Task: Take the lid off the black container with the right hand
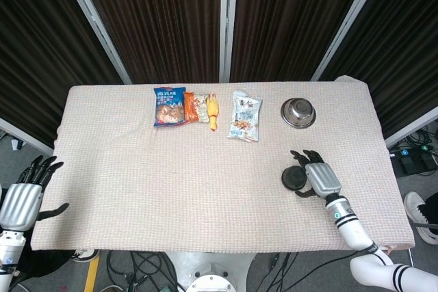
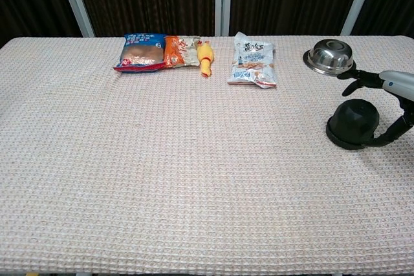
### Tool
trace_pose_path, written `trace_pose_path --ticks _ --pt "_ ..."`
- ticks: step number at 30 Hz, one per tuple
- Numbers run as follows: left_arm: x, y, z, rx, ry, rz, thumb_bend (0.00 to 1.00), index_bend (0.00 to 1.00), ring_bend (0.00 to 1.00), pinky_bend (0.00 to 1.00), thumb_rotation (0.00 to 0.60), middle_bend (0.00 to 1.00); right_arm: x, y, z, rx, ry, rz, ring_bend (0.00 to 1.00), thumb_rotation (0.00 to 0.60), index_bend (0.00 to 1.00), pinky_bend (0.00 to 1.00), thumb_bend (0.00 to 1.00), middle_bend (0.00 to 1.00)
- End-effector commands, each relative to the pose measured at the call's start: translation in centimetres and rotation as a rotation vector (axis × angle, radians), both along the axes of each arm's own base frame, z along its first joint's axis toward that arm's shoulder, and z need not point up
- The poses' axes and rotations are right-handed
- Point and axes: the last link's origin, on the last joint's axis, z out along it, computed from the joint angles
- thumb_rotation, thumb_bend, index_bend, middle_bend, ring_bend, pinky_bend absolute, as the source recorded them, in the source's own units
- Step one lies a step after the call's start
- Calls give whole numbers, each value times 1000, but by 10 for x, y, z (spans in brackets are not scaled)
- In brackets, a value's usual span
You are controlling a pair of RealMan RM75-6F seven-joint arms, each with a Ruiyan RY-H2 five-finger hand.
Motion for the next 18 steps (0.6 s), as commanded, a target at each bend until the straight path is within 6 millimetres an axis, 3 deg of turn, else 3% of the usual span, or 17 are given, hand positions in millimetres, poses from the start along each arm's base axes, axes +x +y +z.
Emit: trace_pose_path --ticks 1,18 --pt "0 0 0 1 0 0 86 151 0 170 600 83 0 0 0 -3 0 -3 0 600 20 0 23 193" --pt "0 1 2 8 -2 2 86 151 0 176 600 83 8 -2 1 -54 -34 -4 2 600 83 0 166 375"
